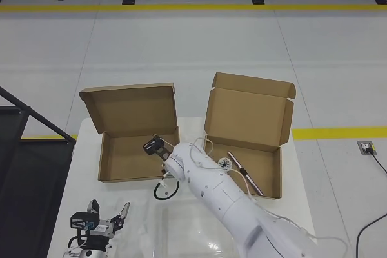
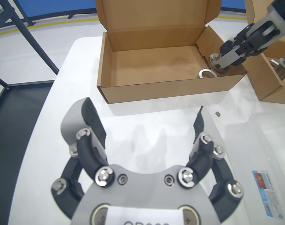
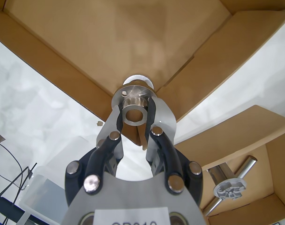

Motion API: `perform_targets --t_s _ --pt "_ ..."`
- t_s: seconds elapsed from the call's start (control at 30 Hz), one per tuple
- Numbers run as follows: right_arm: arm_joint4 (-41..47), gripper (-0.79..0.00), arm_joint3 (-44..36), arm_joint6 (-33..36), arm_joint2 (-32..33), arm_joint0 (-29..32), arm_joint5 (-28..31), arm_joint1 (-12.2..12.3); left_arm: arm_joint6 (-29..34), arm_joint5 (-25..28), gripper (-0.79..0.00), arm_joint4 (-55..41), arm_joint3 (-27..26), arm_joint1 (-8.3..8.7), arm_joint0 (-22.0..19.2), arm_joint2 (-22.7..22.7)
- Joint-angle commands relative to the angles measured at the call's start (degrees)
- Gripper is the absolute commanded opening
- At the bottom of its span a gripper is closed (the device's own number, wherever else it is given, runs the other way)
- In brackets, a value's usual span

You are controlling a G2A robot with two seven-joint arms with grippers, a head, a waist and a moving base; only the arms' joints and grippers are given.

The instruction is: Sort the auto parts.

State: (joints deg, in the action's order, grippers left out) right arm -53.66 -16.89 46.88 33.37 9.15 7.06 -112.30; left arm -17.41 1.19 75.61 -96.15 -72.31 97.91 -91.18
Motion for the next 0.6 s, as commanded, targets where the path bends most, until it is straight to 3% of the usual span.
perform_targets --t_s 0.0,0.57 --pt "-0.13 -0.785 0.15 1.45 -0.01 -0.03 0.95 -0.08 0.0 0.0 0.0 0.0 0.0 0.0 0.0 0.0" --pt "-0.74 -0.785 -3.49 13.29 0.18 0.44 7.07 -0.25 0.0 0.0 0.0 0.0 0.0 0.0 0.0 0.0"
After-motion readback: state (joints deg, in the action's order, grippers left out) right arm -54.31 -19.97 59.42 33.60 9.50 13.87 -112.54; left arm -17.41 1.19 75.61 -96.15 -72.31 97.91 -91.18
